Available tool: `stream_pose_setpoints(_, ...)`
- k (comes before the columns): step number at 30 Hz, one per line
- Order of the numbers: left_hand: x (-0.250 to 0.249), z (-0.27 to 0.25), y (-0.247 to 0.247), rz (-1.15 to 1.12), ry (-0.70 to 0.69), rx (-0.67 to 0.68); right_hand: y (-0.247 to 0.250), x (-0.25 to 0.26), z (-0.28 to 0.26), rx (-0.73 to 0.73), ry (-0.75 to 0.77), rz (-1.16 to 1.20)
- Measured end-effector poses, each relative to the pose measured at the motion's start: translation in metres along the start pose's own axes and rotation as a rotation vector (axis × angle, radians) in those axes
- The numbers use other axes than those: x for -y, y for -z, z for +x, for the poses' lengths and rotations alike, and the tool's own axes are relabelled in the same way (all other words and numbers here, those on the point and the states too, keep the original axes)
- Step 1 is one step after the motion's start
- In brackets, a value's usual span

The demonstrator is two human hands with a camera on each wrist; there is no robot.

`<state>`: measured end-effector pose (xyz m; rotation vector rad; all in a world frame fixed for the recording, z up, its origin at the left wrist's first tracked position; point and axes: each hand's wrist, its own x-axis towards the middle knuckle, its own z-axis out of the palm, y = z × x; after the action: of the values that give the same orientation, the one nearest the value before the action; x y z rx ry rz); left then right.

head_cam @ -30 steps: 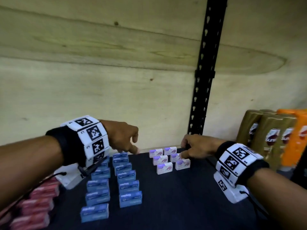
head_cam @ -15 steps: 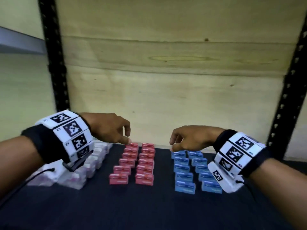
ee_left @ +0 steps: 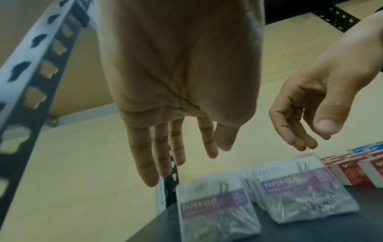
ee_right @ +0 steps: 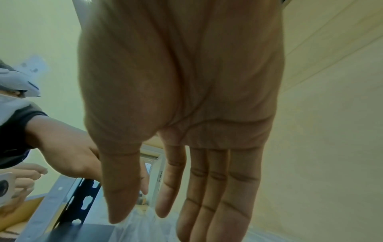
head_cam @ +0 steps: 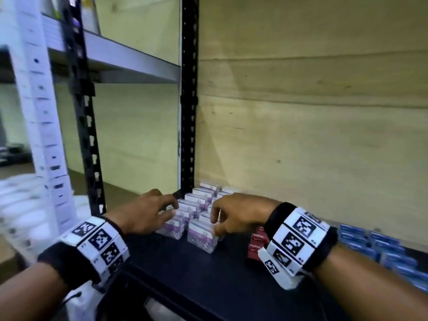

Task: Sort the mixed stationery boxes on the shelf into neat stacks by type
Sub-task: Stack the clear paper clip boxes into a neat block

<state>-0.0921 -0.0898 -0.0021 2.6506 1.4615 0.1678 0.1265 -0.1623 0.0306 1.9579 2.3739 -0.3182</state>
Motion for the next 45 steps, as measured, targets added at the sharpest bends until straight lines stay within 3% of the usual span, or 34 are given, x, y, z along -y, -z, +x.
stream_pose_setpoints(14,0.019,0.004,-0.06,-0.462,0.092,-0.264,-0.012,0.008,0.024,-0.01,-0.027,0.05)
stream_pose_setpoints(22,0.0,-0.008,-0.068,-0.79,0.157,-0.27,-0.015,0.006,0.021,0.065,-0.063,0.214)
stream_pose_setpoints(30,0.0,-0.017,-0.079,-0.892,0.175,-0.238,-0.02,-0.005,0.01,0.133,-0.022,0.283)
stream_pose_setpoints(45,0.008,-0.022,-0.083,-0.799,0.187,-0.207,-0.014,-0.013,-0.005,0.199,0.107,0.336)
